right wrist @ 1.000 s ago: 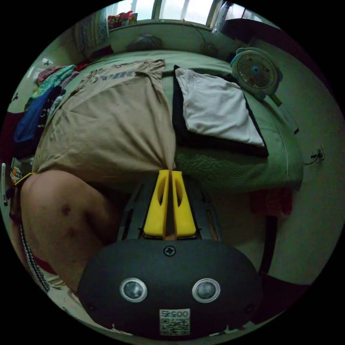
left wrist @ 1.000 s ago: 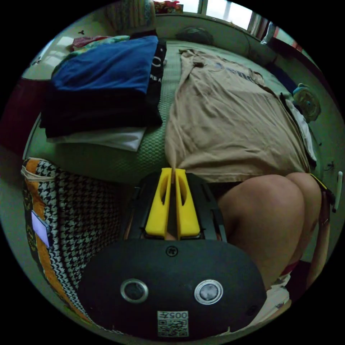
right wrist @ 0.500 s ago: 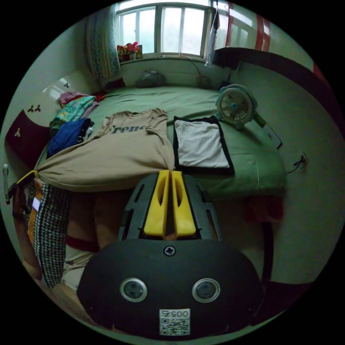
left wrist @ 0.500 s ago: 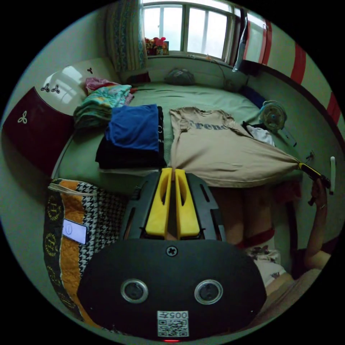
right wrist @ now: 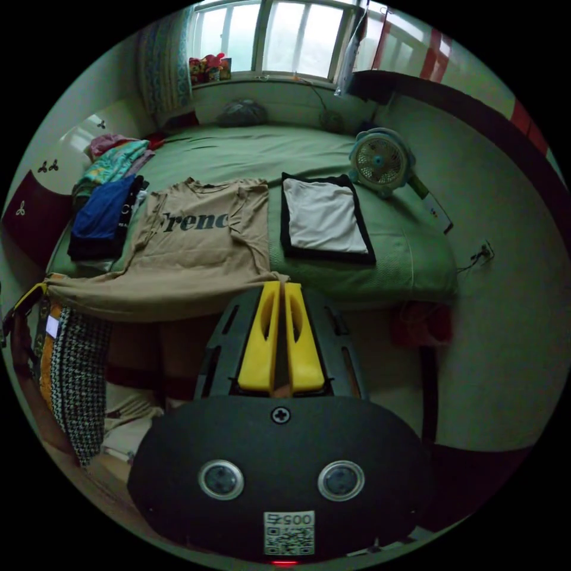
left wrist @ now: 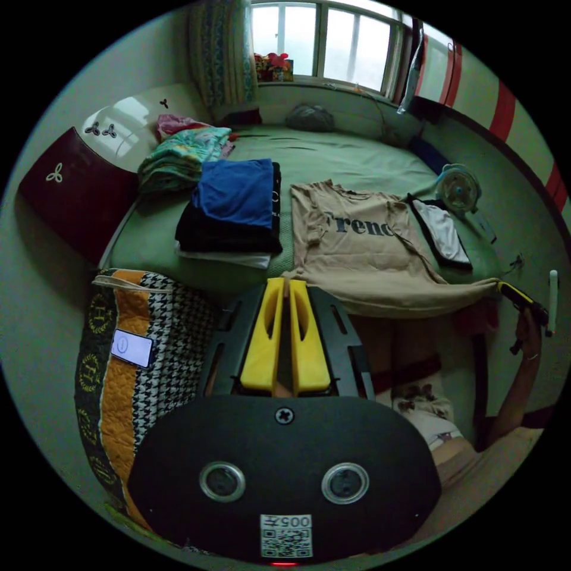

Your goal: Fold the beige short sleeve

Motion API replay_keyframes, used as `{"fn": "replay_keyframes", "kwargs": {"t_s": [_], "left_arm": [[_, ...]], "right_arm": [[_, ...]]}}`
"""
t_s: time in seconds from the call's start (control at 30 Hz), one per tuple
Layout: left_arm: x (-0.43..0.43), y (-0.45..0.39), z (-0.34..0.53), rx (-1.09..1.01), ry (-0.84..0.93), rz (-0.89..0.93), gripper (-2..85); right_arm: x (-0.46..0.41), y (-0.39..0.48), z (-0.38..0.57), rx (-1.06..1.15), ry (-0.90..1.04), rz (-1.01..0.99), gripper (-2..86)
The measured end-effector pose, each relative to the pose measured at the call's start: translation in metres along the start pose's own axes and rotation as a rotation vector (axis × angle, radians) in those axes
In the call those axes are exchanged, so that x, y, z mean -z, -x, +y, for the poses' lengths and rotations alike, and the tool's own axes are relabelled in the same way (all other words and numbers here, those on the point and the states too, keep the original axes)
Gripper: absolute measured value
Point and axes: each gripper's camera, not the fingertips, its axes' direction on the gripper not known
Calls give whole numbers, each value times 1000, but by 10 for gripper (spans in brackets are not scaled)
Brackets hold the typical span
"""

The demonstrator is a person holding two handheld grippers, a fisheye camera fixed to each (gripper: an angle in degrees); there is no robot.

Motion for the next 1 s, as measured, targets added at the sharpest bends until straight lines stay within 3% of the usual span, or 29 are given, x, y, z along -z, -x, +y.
{"fn": "replay_keyframes", "kwargs": {"t_s": [0.5,1.0], "left_arm": [[-31,-11,-107,79,20,-37,12],[-124,-68,-260,16,11,-158,15]], "right_arm": [[-23,20,-76,15,21,47,4],[-83,26,-185,-43,20,109,-16]]}}
